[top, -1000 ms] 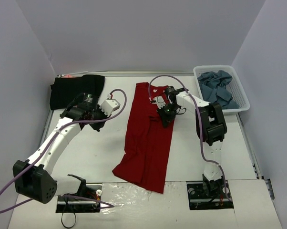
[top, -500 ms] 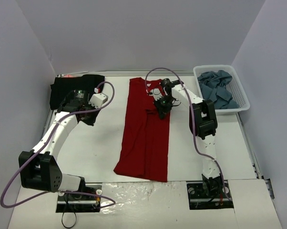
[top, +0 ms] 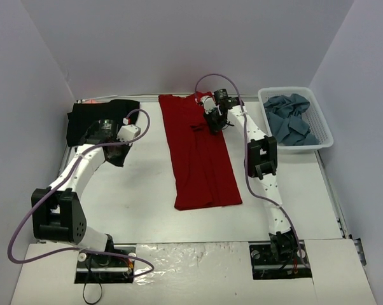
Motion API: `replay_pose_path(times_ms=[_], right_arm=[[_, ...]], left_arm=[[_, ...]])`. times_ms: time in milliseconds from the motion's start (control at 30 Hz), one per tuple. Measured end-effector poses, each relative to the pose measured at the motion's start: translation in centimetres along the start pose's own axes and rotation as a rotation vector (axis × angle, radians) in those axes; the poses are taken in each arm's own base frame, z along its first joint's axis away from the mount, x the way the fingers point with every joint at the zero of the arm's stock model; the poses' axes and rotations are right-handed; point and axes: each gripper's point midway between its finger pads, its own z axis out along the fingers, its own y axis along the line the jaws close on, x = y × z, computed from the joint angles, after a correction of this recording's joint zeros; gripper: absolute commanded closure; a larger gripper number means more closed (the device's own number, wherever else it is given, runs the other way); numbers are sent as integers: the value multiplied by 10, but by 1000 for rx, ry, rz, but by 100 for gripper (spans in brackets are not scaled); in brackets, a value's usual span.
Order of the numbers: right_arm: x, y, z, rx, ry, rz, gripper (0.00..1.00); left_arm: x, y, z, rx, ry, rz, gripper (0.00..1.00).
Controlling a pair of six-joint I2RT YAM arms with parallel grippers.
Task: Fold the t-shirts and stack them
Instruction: Rotate the tshirt 90 degrees, then grab the bottom of the folded rectangular tshirt with both arms
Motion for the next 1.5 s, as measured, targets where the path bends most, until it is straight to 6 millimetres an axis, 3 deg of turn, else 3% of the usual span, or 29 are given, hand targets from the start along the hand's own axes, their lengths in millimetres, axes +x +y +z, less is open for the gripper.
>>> replay_pose_path(times_ms=[167,333,467,600,733,900,1067,1333,1500], right_arm=[[-7,-8,3,31,-25,-35,100],[7,-2,-7,36,-11,-56,100],[23,19,-32,13,28,-57,100],[10,46,-65,2,-12,-96,100],[-4,94,-81,-60,-49,-168,100],[14,152,-63,-183,3,-228,100],[36,191,-43,-270,73,-273,100],[54,221,-16,-327,139,-323,100],[45,220,-10,-324,125,-325,100]], left_arm=[[3,2,3,-10,17,-2,98],[2,4,1,-20,13,-1,98],[-1,5,-4,-34,-6,1,98],[-5,9,-11,-58,-31,4,98],[-8,15,-16,-81,-53,-2,98],[-3,32,-19,-125,-55,-45,98],[10,51,-20,-161,-41,-107,98],[15,58,-22,-171,-39,-134,98],[14,58,-22,-167,-41,-135,98]])
